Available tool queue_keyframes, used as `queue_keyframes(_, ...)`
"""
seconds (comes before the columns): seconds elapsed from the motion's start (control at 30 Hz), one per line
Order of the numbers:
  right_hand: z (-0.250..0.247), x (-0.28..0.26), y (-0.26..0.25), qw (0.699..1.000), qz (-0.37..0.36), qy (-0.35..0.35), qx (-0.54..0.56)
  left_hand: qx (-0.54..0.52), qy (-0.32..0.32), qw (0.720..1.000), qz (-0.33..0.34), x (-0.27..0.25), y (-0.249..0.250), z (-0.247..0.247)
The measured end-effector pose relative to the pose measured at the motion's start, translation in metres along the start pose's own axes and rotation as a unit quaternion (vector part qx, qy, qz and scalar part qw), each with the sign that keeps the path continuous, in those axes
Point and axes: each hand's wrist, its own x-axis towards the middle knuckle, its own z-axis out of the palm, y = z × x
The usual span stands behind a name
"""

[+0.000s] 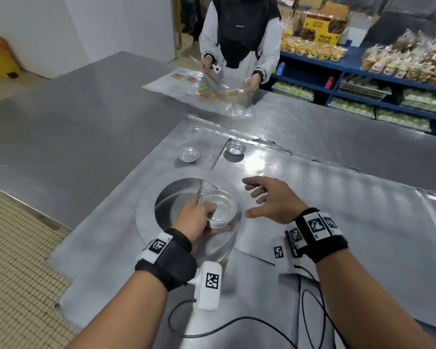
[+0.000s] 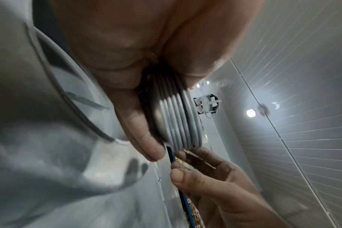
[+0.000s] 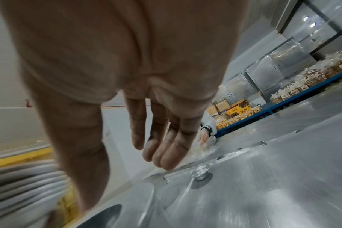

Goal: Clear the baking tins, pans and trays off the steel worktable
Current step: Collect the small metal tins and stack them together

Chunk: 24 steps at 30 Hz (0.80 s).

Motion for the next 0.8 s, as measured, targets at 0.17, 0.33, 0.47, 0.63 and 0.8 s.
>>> queue_keyframes(0.17,-0.009,0.072,0.022,0.996,0.065,0.057,-0.019,0.037,0.042,0.998,0.024,0.020,0.004,-0.020)
queue_keyframes(0.33,-0.005,0.153,0.040,0.984,0.100,0.067,-0.133,0.040,0.067,0.996,0.049,0.037,0.003,-0.033)
queue_keyframes(0.47,0.002,0.213,0.052,0.965,0.114,0.046,-0.230,0.033,0.080,0.995,0.041,0.051,0.001,-0.039)
queue_keyframes(0.63,0.016,0.275,0.072,0.949,0.118,0.034,-0.290,0.004,0.095,0.995,0.034,0.060,0.003,-0.045)
queue_keyframes(0.8,0.021,0.301,0.077,0.939,0.139,0.065,-0.307,-0.018,0.104,0.994,0.021,0.068,0.000,-0.050)
